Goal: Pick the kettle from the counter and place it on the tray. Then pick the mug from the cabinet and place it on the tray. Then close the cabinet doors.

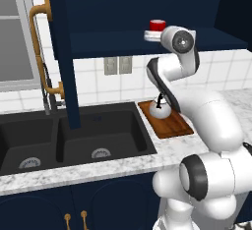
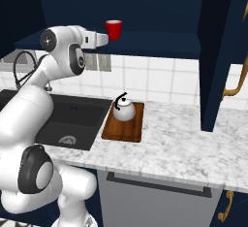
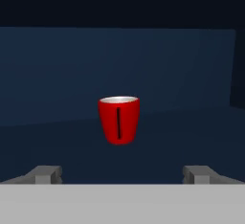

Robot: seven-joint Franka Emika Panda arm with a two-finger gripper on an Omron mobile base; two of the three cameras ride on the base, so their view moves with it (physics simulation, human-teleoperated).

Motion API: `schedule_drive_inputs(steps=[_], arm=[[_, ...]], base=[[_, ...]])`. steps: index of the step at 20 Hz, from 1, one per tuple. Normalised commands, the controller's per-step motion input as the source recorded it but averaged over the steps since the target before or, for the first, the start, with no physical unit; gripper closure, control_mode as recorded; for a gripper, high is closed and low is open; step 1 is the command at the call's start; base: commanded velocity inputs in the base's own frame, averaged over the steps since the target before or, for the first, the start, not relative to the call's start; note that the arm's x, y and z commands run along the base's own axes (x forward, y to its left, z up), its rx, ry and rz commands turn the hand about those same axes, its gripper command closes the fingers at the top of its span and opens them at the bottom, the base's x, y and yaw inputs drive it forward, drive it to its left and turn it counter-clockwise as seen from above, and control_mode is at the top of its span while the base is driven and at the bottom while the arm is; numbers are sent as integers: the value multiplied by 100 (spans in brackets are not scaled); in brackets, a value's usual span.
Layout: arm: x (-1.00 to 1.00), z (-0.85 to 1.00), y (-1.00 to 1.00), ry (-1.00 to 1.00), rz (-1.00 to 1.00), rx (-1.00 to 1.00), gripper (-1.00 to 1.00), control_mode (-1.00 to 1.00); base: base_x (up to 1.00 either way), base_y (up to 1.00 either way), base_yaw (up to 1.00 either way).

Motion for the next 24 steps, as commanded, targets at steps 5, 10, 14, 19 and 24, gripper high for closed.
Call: schedule_drive_inputs(steps=[5,10,14,19,24], arm=[[40,0,0,1,2,0,-100,-100],[44,0,-2,3,0,0,-100,-100],[42,0,-4,1,1,0,-100,-100],[39,-1,-7,0,1,0,-100,-100],[28,-3,-10,0,0,0,-100,-100]], base=[[0,0,0],[0,0,0],[0,0,0],[0,0,0],[0,0,0]])
